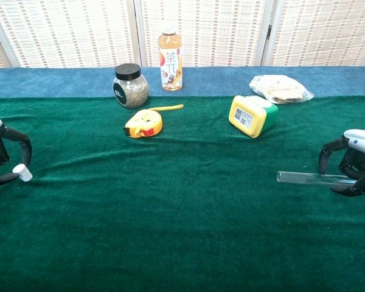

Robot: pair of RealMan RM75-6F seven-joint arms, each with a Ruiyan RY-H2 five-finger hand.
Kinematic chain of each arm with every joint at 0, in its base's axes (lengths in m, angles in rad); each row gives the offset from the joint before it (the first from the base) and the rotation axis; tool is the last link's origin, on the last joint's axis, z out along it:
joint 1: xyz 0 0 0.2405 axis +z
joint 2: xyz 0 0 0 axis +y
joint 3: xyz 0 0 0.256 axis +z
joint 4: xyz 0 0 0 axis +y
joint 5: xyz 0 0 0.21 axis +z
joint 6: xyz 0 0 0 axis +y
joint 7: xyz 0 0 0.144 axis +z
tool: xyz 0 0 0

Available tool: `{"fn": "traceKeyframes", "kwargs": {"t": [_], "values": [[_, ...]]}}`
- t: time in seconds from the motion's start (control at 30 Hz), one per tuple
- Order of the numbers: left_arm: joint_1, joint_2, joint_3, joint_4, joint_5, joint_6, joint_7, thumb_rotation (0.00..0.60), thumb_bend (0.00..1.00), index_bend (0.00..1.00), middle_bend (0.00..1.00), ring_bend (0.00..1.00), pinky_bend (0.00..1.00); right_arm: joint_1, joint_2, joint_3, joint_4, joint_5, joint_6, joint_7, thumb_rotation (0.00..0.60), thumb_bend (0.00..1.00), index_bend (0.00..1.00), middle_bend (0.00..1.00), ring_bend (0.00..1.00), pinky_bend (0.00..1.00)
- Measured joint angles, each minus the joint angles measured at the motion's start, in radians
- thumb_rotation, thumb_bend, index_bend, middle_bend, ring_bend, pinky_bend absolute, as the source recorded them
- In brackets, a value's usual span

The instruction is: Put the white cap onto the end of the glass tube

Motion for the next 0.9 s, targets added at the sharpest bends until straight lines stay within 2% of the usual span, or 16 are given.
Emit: {"fn": "traceKeyframes", "kwargs": {"t": [0.33,0.6,0.9], "values": [[0.001,-0.005,0.000,0.009,-0.003,-0.005,-0.004,0.600,0.50,0.54,1.00,0.88,0.80,0.018,0.001,-0.004,0.002,0.038,-0.010,-0.018,0.600,0.36,0.47,0.91,1.00,1.00],[0.002,-0.008,0.001,0.013,-0.005,-0.008,-0.003,0.600,0.50,0.54,1.00,0.88,0.80,0.027,0.000,-0.010,0.000,0.050,-0.010,-0.023,0.600,0.46,0.50,0.91,1.00,1.00],[0.001,-0.014,0.002,0.018,-0.010,-0.014,0.004,0.600,0.50,0.54,1.00,0.88,0.80,0.039,-0.003,-0.016,0.001,0.066,-0.014,-0.034,0.600,0.49,0.56,0.92,1.00,1.00]]}}
